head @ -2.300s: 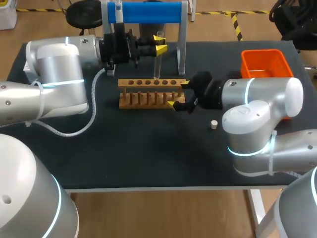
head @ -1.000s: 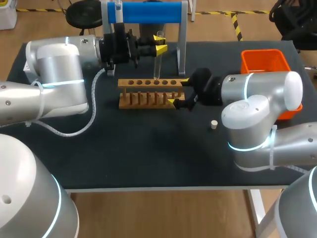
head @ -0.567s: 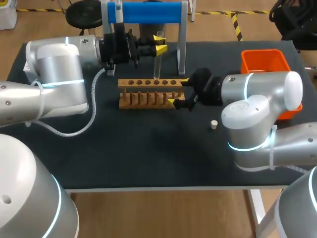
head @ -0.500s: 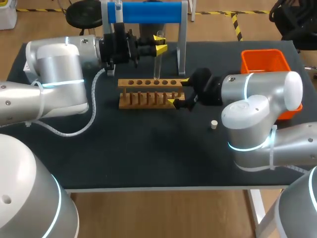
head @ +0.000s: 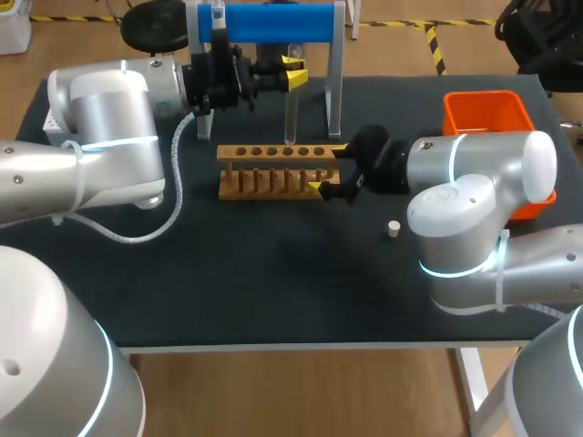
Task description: Invert the test tube, pick up the pipette, mount the tip to pipette, aspirate from beaker and dispense into the tube, eject the tip, return the pipette, and cap with the stopper.
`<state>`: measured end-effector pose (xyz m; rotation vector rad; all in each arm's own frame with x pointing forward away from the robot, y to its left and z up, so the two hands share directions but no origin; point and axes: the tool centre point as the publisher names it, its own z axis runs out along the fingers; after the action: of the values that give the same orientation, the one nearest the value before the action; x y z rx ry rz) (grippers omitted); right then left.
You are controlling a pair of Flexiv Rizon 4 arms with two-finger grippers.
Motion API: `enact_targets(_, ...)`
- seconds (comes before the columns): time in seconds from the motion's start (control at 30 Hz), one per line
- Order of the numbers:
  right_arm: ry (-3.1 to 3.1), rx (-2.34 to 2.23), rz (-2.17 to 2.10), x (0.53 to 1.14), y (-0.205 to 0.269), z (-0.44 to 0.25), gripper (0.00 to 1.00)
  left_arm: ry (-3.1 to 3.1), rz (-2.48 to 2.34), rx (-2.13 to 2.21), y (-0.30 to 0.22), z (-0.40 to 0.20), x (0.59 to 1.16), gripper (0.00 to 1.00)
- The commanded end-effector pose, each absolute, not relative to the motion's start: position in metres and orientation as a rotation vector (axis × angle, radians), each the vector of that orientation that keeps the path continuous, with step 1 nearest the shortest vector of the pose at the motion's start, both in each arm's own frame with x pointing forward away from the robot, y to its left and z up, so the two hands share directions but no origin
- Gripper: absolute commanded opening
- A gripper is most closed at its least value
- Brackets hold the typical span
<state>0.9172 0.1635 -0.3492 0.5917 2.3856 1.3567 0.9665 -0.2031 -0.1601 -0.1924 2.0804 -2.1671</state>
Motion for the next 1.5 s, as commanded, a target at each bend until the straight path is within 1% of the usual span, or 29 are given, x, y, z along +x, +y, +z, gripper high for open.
enact_targets(0.03,2.389,0.592,1.354,0.917,0.163,-0.348,1.0,2.064,-2.186,-0.196,-0.205,-0.163,0.973,0.0)
enact_targets(0.6,2.389,0.592,1.354,0.917,0.163,-0.348,1.0,2.059,-2.224,-0.23,-0.202,-0.179,0.991,0.0)
enact_targets(1.5,2.389,0.592,1.354,0.917,0.163,-0.348,1.0,2.025,-2.224,-0.241,-0.196,-0.201,0.99,0.0)
